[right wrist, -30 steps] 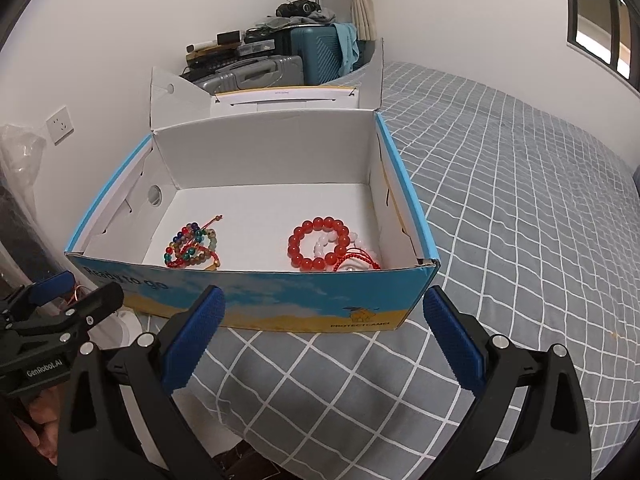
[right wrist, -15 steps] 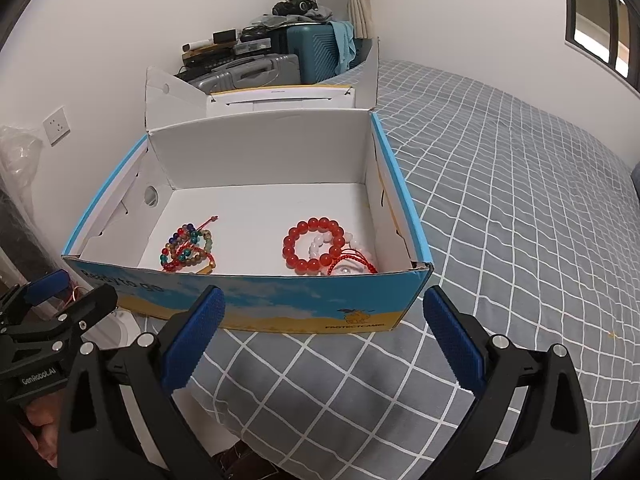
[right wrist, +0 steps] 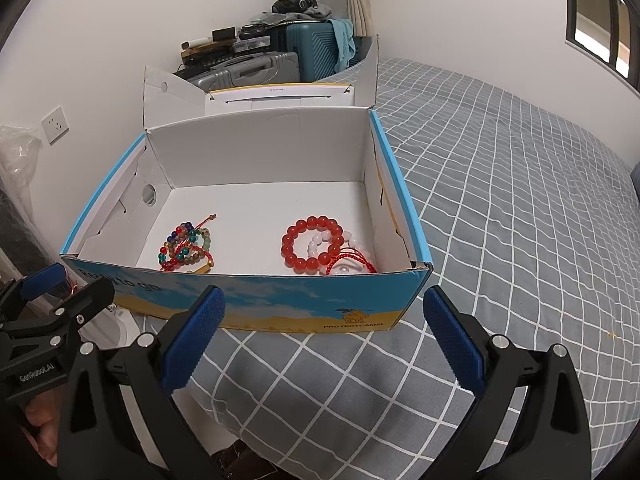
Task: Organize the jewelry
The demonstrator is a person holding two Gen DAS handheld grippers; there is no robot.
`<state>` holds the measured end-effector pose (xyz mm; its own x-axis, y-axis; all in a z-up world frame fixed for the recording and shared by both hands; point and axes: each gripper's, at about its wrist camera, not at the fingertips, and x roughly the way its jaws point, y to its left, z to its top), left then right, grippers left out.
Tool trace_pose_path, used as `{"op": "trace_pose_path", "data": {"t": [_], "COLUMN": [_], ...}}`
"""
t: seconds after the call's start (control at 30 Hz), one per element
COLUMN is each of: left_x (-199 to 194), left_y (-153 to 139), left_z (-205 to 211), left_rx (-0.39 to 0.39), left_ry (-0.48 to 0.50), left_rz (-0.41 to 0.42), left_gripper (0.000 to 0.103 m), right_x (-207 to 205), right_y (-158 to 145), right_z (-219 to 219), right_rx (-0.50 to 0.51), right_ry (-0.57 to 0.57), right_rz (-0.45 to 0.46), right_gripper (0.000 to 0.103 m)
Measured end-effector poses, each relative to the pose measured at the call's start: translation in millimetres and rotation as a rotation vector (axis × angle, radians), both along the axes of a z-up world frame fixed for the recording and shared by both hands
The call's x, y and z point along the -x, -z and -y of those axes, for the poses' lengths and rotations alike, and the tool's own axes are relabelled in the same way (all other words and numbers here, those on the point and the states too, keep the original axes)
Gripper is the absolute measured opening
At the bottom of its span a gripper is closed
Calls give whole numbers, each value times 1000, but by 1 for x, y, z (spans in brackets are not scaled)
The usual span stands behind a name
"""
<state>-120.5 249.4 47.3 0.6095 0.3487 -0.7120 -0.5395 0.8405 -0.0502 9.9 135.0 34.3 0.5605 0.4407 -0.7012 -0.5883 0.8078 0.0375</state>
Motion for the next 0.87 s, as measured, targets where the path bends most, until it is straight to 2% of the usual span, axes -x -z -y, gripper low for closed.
{"op": "trace_pose_path", "data": {"t": [0.87], "left_x": [2], "left_y": [-3], "left_z": [-2], "left_rx": [19], "left_ry": [-5], "left_rz": [9], "left_gripper": [97], "right_x": [0], "right_y": [4], "right_z": [0], "right_rx": [2], "right_ry": [-1], "right_rz": [-8], "right_gripper": [95]}}
